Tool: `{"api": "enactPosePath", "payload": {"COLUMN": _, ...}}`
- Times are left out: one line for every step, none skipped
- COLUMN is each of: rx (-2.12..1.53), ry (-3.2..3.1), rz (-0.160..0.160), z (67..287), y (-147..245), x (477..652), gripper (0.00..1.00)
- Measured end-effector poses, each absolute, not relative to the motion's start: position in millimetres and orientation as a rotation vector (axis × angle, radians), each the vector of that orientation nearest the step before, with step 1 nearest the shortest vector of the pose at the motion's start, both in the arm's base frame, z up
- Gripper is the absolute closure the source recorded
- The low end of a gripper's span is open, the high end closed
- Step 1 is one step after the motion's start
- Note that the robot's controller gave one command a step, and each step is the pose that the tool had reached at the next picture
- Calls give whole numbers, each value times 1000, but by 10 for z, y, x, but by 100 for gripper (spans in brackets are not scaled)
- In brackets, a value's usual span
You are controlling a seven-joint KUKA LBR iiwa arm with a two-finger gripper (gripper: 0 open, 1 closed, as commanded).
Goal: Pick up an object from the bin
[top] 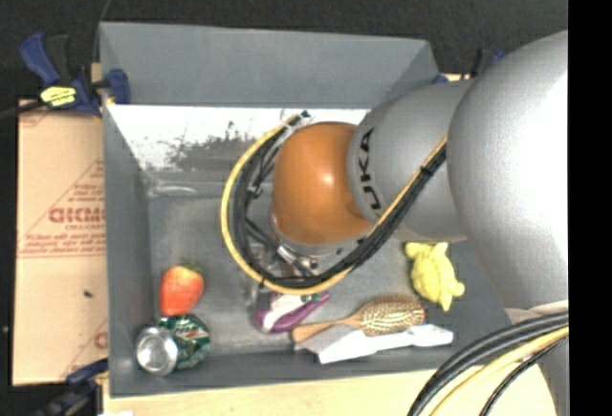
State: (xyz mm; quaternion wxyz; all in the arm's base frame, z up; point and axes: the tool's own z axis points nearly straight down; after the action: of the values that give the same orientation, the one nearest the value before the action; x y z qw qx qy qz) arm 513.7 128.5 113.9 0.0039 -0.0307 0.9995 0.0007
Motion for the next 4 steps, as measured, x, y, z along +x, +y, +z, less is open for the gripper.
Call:
{"api": "enactPosePath", "payload": {"rx": -18, "ry": 3134, "rz": 1, "z": 1302, "y": 58, "x": 5035, "gripper": 0}}
{"api": "enactPosePath", "payload": {"rx": -17, "ry": 3134, "rz": 1, "z": 1300, "y": 60, "x": 5034, "gripper": 0}}
{"api": "enactPosePath", "payload": {"rx": -19, "ry": 3124, "rz": 0, "z": 1082, "y": 206, "x": 5043, "gripper": 0}}
{"api": "enactPosePath", "payload": {"rx": -93, "ry": 3127, "rz": 4, "z": 918, "y": 315, "x": 4968, "gripper": 0}}
